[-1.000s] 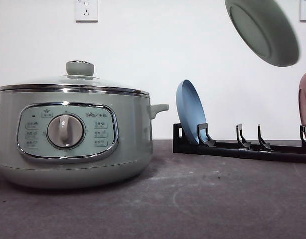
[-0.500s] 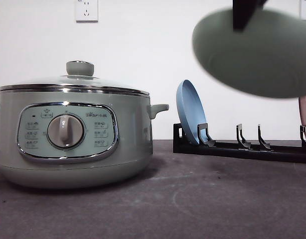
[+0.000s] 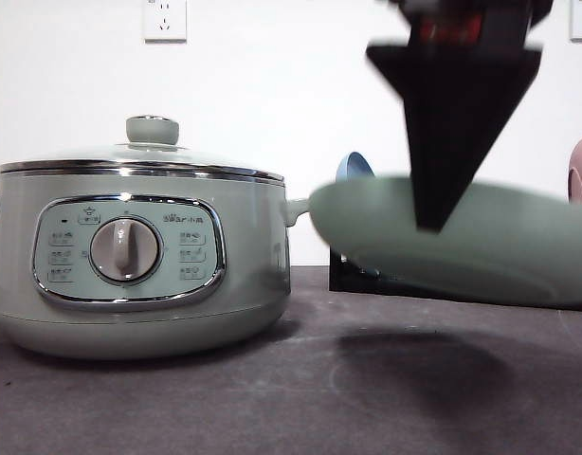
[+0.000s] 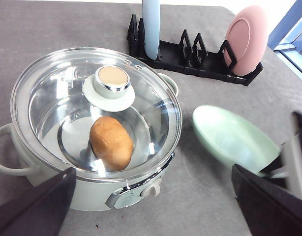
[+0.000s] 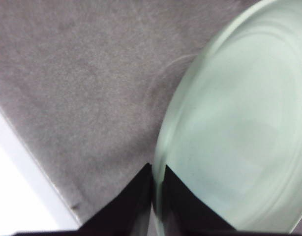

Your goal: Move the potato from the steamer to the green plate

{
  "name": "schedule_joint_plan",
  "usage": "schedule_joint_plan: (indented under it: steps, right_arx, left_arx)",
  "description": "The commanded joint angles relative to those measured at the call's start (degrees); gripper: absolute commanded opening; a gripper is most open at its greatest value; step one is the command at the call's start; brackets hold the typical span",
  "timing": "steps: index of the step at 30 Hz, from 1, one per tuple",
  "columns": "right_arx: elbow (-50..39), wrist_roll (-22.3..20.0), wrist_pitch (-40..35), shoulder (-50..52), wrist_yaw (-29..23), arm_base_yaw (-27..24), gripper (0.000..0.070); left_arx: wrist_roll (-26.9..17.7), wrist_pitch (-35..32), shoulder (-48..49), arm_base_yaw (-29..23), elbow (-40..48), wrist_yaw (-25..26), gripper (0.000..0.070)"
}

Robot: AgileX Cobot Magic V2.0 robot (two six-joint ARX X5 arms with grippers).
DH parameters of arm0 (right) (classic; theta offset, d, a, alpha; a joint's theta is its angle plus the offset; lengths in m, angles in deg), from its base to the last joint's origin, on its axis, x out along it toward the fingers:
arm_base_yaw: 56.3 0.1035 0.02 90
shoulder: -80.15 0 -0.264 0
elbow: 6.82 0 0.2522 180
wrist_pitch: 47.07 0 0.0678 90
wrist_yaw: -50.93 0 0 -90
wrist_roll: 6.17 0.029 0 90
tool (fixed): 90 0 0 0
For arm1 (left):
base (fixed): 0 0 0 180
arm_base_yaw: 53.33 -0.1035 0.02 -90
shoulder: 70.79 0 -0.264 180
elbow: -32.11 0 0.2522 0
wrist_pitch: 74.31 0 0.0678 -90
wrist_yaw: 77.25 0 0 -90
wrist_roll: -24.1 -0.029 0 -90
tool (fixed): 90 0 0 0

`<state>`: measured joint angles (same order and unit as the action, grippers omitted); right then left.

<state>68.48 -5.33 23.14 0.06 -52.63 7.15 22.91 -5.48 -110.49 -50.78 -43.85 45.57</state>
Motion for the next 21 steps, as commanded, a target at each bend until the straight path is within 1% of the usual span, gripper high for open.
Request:
schedule_joint_plan:
  steps: [1, 8, 18, 20, 21]
  right_arx:
    - [-0.06, 1.07, -1.36, -2.24, -0.45, 1.33, 0.0004]
    - [-0.81, 1.26, -3.58, -10.26, -2.04, 2.81, 0.0004]
    - [-0.81, 1.96, -4.86, -17.32, -1.14, 2.81, 0.0007]
    - [-0.83, 2.02, -4.83, -17.97, -0.27, 2.81, 0.0023]
    - [-0.83, 2.05, -4.86, -18.25, 0.35, 2.81, 0.0062]
  left_arx:
    - [-0.91, -0.62, -0.33, 0.11, -1.16, 0.17, 0.0641]
    - [-0.90, -0.54, -0.33, 0.11, -1.16, 0.17, 0.0641]
    - [-0.92, -0.52, -0.33, 0.11, -1.16, 0.17, 0.0641]
    - [-0.92, -0.50, -0.33, 0.11, -1.16, 0.17, 0.0641]
    - [-0.92, -0.50, -0.33, 0.11, -1.16, 0.17, 0.0641]
